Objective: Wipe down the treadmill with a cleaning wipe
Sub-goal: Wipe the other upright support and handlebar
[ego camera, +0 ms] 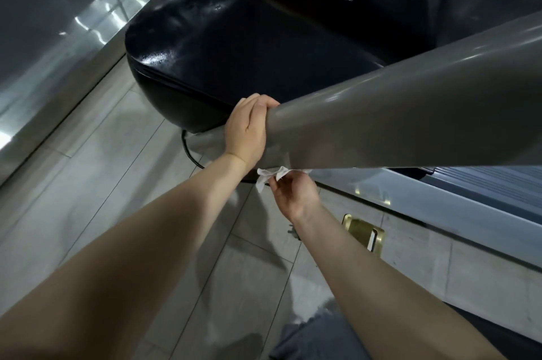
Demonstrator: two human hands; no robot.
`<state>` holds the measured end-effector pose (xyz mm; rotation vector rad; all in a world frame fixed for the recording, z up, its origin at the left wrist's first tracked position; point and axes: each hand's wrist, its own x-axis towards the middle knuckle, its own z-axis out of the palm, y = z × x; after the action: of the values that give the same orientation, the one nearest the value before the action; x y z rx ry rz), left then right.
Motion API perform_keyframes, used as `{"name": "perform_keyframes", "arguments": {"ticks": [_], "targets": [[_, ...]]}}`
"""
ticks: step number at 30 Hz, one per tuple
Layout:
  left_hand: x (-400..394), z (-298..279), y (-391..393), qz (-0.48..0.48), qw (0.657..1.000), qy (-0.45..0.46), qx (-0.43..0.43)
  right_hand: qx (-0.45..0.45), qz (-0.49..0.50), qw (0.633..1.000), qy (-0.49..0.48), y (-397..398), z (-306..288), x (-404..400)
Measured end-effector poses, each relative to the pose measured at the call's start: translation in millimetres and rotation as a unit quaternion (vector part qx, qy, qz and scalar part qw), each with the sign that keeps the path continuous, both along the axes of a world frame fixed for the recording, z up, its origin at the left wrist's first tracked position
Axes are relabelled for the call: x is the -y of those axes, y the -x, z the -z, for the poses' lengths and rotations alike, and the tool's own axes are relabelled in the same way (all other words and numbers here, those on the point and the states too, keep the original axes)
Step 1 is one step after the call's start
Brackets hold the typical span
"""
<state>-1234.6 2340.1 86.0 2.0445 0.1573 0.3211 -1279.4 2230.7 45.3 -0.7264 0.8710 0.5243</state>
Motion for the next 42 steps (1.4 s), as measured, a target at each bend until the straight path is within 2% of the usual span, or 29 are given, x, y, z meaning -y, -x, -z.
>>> {"name": "perform_keyframes", "arguments": {"ticks": [5, 9, 12, 15, 17, 20, 22, 23, 24, 26, 28, 29, 31, 32, 35, 37, 42], "targets": [[2.8, 6.0, -1.9, -0.019, 0.999, 0.011, 0.028, 0.02, -0.017, 1.0, 0.007, -8.5, 27.3, -22.3], [1.1, 9.6, -4.0, -0.012, 0.999, 0.001, 0.049, -0.013, -0.001, 1.0, 0.009, -18.9, 70.7, -50.4], [-10.4, 16.1, -6.2, 0.029, 0.997, -0.022, 0.068, -0.017, -0.017, 1.0, 0.002, -19.1, 84.0, -59.5], [-20.5, 21.7, -9.8, 0.08, 0.991, -0.057, 0.093, -0.008, -0.05, 0.998, 0.039, -19.4, 92.8, -60.2], [-21.8, 23.1, -9.4, 0.083, 0.99, -0.064, 0.096, -0.003, -0.081, 0.996, 0.042, -20.4, 95.4, -60.2], [-24.6, 20.6, -8.1, 0.086, 0.989, -0.078, 0.093, 0.045, -0.119, 0.991, 0.04, -19.6, 95.4, -59.5], [-28.5, 14.8, -9.8, 0.135, 0.986, -0.075, 0.06, 0.088, -0.126, 0.987, 0.039, -19.1, 101.2, -60.2], [-33.2, 11.0, -7.9, 0.155, 0.986, -0.044, 0.049, 0.098, -0.126, 0.987, 0.029, -17.7, 103.2, -60.6], [-41.2, 13.0, -5.0, 0.142, 0.988, -0.002, 0.053, 0.106, -0.129, 0.986, 0.02, -17.1, 105.8, -61.6], [-66.1, 33.8, 7.3, 0.01, 0.996, 0.053, 0.075, 0.1, -0.121, 0.988, 0.0, -16.3, 110.5, -60.3], [-104.7, 77.2, 25.9, -0.128, 0.992, 0.011, -0.001, 0.092, -0.116, 0.989, 0.001, -17.9, 114.4, -58.0], [-120.2, 95.9, 36.9, -0.131, 0.988, -0.027, -0.078, 0.098, -0.108, 0.989, 0.002, -20.0, 119.5, -57.8], [-136.9, 120.3, 52.8, -0.035, 0.972, -0.102, -0.209, 0.085, -0.095, 0.992, 0.005, -20.9, 124.5, -55.5], [-139.3, 125.0, 56.6, 0.001, 0.963, -0.12, -0.241, 0.079, -0.088, 0.993, -0.001, -21.1, 125.4, -55.3], [-137.0, 118.3, 56.1, 0.01, 0.961, -0.133, -0.241, 0.073, -0.101, 0.992, -0.022, -21.8, 115.4, -55.6], [-135.9, 116.2, 55.1, -0.007, 0.959, -0.142, -0.244, 0.069, -0.105, 0.992, 0.004, -23.3, 111.4, -61.0], [-131.4, 118.6, 55.7, -0.021, 0.964, -0.071, -0.255, 0.024, -0.102, 0.991, 0.081, -29.2, 120.1, -83.3]]}}
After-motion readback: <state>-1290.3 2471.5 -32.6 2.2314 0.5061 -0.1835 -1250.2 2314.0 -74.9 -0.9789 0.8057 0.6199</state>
